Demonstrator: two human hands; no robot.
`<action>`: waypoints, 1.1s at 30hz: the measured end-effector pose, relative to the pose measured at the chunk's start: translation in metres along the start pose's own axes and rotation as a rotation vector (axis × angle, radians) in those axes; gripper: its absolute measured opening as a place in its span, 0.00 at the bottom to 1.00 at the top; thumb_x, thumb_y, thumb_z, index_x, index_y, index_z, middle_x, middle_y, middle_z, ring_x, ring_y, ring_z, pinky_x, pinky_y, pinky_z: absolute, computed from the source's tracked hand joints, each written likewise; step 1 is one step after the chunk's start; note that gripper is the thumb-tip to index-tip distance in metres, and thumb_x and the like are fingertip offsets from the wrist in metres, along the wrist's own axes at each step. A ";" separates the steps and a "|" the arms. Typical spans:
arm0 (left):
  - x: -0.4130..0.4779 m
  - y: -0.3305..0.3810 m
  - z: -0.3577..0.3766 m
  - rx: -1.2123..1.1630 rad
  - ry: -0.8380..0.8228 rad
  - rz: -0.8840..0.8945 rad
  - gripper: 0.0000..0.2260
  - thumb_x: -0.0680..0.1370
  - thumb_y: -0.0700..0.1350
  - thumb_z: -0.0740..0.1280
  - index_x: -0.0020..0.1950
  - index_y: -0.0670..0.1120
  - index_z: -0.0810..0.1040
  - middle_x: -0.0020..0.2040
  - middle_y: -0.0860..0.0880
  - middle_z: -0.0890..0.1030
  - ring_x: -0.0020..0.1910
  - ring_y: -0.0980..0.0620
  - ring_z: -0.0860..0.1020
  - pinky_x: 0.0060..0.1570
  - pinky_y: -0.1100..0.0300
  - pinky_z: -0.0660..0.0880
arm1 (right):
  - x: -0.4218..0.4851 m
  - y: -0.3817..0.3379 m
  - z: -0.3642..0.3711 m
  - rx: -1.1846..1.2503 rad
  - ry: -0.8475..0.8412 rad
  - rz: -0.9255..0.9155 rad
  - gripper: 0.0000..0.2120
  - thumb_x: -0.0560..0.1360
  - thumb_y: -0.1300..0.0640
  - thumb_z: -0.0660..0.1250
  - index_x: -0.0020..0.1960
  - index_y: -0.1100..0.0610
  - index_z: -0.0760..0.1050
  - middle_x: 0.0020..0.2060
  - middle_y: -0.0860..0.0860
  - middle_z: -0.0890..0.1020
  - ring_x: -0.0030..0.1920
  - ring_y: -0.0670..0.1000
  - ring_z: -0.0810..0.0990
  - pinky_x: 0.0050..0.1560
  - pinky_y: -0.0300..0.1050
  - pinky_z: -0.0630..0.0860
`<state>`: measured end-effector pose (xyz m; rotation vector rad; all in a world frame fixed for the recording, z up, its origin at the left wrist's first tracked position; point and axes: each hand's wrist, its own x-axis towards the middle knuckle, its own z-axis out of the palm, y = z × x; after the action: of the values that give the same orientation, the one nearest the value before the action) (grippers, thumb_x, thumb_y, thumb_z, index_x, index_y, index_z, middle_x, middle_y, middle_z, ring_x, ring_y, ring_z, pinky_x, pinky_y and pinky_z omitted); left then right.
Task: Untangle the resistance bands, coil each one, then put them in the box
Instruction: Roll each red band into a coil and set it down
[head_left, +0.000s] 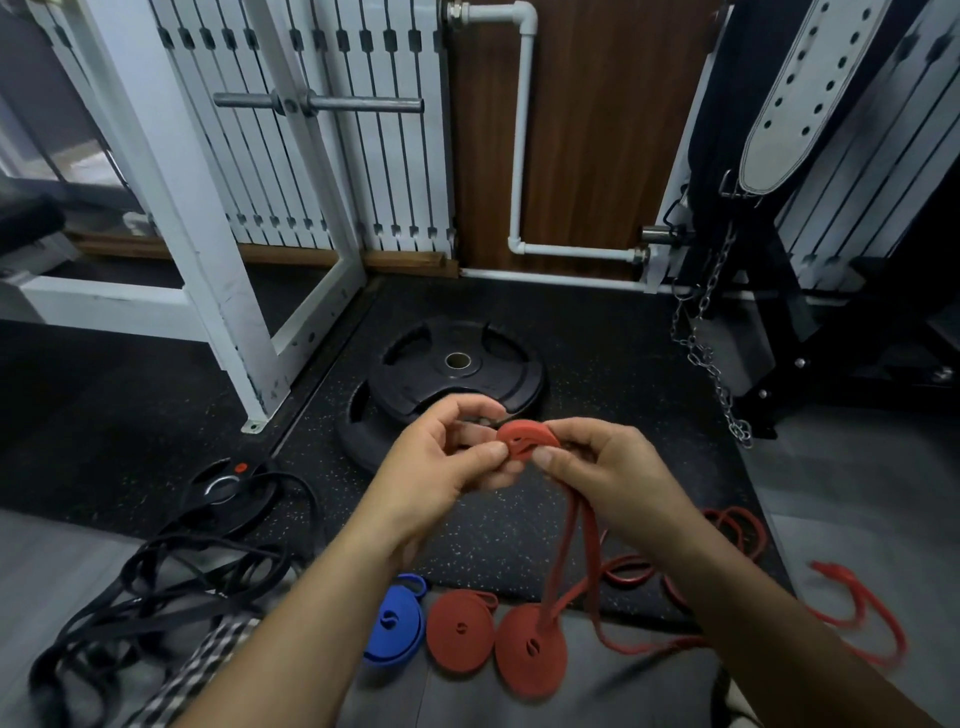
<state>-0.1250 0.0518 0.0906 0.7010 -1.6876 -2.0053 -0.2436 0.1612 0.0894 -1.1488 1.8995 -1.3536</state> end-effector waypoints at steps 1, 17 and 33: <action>0.001 0.000 -0.003 0.227 -0.009 0.065 0.12 0.73 0.30 0.66 0.46 0.47 0.78 0.37 0.46 0.79 0.33 0.55 0.80 0.33 0.65 0.77 | -0.001 0.000 -0.002 -0.120 -0.009 -0.005 0.11 0.74 0.60 0.67 0.43 0.43 0.77 0.37 0.47 0.82 0.37 0.45 0.78 0.40 0.39 0.75; -0.004 -0.004 0.026 -0.691 0.041 -0.145 0.07 0.74 0.30 0.60 0.50 0.36 0.74 0.37 0.42 0.83 0.36 0.51 0.83 0.36 0.64 0.80 | -0.002 0.007 0.016 0.555 0.168 0.075 0.10 0.69 0.58 0.69 0.50 0.55 0.81 0.48 0.54 0.84 0.51 0.50 0.82 0.48 0.38 0.78; -0.002 0.004 0.007 0.195 -0.011 0.141 0.06 0.73 0.32 0.66 0.43 0.43 0.78 0.31 0.49 0.80 0.29 0.55 0.79 0.34 0.66 0.77 | -0.003 0.000 -0.009 0.016 0.023 -0.036 0.10 0.70 0.63 0.71 0.45 0.48 0.78 0.40 0.45 0.82 0.41 0.40 0.81 0.43 0.31 0.75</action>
<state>-0.1278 0.0584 0.0955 0.6167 -1.9017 -1.7686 -0.2494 0.1677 0.0928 -1.1689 1.8891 -1.4046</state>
